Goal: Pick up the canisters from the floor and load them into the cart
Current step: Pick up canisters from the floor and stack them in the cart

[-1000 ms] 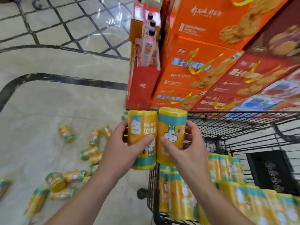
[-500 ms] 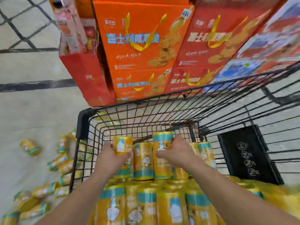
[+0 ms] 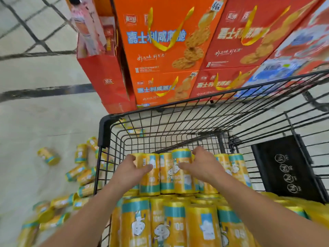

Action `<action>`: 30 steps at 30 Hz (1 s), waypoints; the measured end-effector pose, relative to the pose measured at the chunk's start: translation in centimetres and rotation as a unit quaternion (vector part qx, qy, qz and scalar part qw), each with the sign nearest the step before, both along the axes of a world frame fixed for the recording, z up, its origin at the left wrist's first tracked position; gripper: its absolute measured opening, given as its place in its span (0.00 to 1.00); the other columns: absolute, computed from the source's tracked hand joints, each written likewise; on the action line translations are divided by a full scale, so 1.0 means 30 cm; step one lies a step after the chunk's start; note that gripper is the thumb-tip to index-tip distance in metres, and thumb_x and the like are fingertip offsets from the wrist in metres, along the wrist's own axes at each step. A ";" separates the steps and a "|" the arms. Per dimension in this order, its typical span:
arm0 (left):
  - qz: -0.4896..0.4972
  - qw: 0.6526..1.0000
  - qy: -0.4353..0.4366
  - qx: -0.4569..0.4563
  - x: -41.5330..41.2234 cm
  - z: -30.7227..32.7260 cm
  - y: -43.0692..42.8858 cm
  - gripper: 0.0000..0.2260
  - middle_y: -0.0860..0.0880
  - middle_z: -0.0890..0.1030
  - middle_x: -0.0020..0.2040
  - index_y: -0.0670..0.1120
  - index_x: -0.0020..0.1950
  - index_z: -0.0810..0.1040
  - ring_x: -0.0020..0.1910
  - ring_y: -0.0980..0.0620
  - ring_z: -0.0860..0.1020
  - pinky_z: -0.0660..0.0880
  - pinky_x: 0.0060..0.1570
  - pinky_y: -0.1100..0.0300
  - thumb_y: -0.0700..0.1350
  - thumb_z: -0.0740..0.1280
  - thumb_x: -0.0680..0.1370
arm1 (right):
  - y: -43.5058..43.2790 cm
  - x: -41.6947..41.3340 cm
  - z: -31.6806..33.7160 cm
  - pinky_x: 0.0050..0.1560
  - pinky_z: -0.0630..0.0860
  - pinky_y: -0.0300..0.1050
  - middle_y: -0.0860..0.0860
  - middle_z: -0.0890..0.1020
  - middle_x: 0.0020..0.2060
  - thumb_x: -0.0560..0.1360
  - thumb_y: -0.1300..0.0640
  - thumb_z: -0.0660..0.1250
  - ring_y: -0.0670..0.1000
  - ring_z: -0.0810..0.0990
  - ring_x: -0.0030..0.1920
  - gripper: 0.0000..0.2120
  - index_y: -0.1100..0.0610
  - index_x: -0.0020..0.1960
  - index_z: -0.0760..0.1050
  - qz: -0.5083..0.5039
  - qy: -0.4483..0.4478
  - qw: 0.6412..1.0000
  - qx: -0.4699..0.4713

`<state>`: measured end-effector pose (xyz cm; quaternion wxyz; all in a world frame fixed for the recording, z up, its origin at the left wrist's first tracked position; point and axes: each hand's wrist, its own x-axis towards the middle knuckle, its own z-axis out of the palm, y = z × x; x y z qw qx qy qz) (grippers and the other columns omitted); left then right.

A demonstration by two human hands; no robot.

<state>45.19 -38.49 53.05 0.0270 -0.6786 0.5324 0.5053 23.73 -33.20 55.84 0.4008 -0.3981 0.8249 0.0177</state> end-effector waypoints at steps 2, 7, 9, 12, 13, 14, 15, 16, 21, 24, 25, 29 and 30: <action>0.002 0.998 0.041 -0.056 0.035 0.065 -0.018 0.29 0.48 0.77 0.59 0.48 0.68 0.68 0.54 0.49 0.78 0.75 0.52 0.55 0.58 0.72 0.72 | -0.024 0.051 0.050 0.55 0.76 0.49 0.49 0.77 0.60 0.71 0.39 0.70 0.52 0.77 0.59 0.32 0.54 0.67 0.67 0.003 0.022 0.996 -0.081; 0.059 0.959 0.204 -0.189 0.231 0.264 -0.077 0.13 0.53 0.80 0.48 0.57 0.54 0.74 0.46 0.56 0.80 0.74 0.44 0.62 0.48 0.73 0.74 | -0.124 0.310 0.231 0.49 0.74 0.42 0.43 0.78 0.50 0.72 0.44 0.73 0.45 0.78 0.49 0.21 0.50 0.60 0.73 0.017 -0.041 0.965 -0.257; 0.088 0.945 0.227 -0.217 0.376 0.302 -0.095 0.12 0.53 0.80 0.47 0.58 0.53 0.74 0.44 0.57 0.80 0.74 0.41 0.61 0.48 0.73 0.73 | -0.165 0.462 0.291 0.48 0.75 0.42 0.42 0.78 0.48 0.72 0.46 0.73 0.44 0.78 0.49 0.18 0.49 0.58 0.74 0.026 -0.068 0.954 -0.290; 0.146 0.933 0.228 -0.236 0.653 0.290 -0.106 0.15 0.51 0.80 0.47 0.57 0.53 0.75 0.44 0.55 0.80 0.75 0.41 0.61 0.54 0.71 0.67 | -0.220 0.727 0.334 0.48 0.76 0.41 0.43 0.79 0.48 0.72 0.49 0.73 0.44 0.79 0.47 0.15 0.50 0.56 0.74 0.042 -0.097 0.939 -0.328; 0.160 0.932 0.219 -0.242 0.759 0.269 -0.106 0.16 0.51 0.80 0.47 0.56 0.53 0.75 0.45 0.54 0.80 0.75 0.42 0.60 0.54 0.70 0.66 | -0.234 0.823 0.334 0.46 0.76 0.39 0.43 0.80 0.48 0.72 0.50 0.73 0.44 0.79 0.47 0.15 0.50 0.56 0.74 0.048 -0.104 0.935 -0.337; 0.171 0.932 0.205 -0.247 0.870 0.241 -0.103 0.17 0.52 0.80 0.47 0.54 0.53 0.75 0.46 0.54 0.80 0.76 0.42 0.59 0.55 0.70 0.66 | -0.247 0.919 0.322 0.45 0.76 0.38 0.43 0.80 0.47 0.72 0.51 0.73 0.44 0.79 0.47 0.15 0.50 0.56 0.74 0.053 -0.106 0.933 -0.341; 0.179 0.932 0.189 -0.252 0.982 0.209 -0.097 0.19 0.53 0.79 0.47 0.54 0.54 0.75 0.46 0.54 0.80 0.77 0.43 0.58 0.56 0.70 0.65 | -0.257 1.015 0.301 0.44 0.76 0.38 0.43 0.80 0.47 0.72 0.52 0.73 0.44 0.79 0.47 0.15 0.50 0.57 0.74 0.059 -0.106 0.933 -0.340; 0.187 0.933 0.172 -0.254 1.096 0.173 -0.084 0.21 0.54 0.79 0.48 0.54 0.54 0.74 0.47 0.54 0.79 0.77 0.43 0.57 0.58 0.70 0.64 | -0.263 1.112 0.269 0.44 0.77 0.39 0.44 0.80 0.47 0.72 0.52 0.73 0.44 0.79 0.48 0.15 0.50 0.57 0.74 0.066 -0.107 0.934 -0.334; 0.199 0.949 0.076 -0.233 1.603 -0.028 0.001 0.21 0.53 0.76 0.53 0.51 0.60 0.74 0.50 0.55 0.77 0.73 0.47 0.61 0.51 0.75 0.70 | -0.243 1.556 0.028 0.47 0.79 0.50 0.44 0.79 0.47 0.71 0.50 0.74 0.44 0.79 0.48 0.17 0.50 0.58 0.75 0.108 -0.101 0.947 -0.284; 0.208 0.958 0.036 -0.194 1.811 -0.173 0.049 0.23 0.52 0.74 0.56 0.50 0.62 0.73 0.53 0.53 0.76 0.71 0.49 0.60 0.51 0.75 0.70 | -0.210 1.744 -0.149 0.50 0.76 0.46 0.45 0.77 0.49 0.71 0.52 0.74 0.46 0.77 0.50 0.18 0.50 0.58 0.74 0.164 -0.076 0.955 -0.236; 0.204 0.961 0.021 -0.187 1.859 -0.230 0.064 0.24 0.52 0.74 0.57 0.50 0.62 0.73 0.54 0.53 0.75 0.72 0.50 0.59 0.52 0.75 0.70 | -0.200 1.788 -0.213 0.49 0.75 0.46 0.45 0.77 0.49 0.71 0.52 0.74 0.47 0.77 0.50 0.19 0.51 0.59 0.74 0.178 -0.069 0.957 -0.219; 0.153 0.977 -0.013 -0.148 1.952 -0.507 0.120 0.28 0.49 0.72 0.61 0.48 0.66 0.71 0.61 0.50 0.74 0.71 0.58 0.57 0.52 0.75 0.69 | -0.162 1.892 -0.524 0.54 0.75 0.47 0.49 0.77 0.53 0.70 0.51 0.74 0.51 0.77 0.56 0.22 0.53 0.62 0.74 0.243 -0.023 0.959 -0.143; 0.141 0.980 -0.018 -0.140 1.957 -0.549 0.129 0.28 0.49 0.72 0.61 0.48 0.66 0.71 0.62 0.50 0.73 0.70 0.58 0.58 0.53 0.75 0.69 | -0.157 1.899 -0.572 0.56 0.74 0.48 0.50 0.77 0.55 0.71 0.50 0.73 0.52 0.76 0.58 0.22 0.52 0.63 0.74 0.257 -0.010 0.958 -0.126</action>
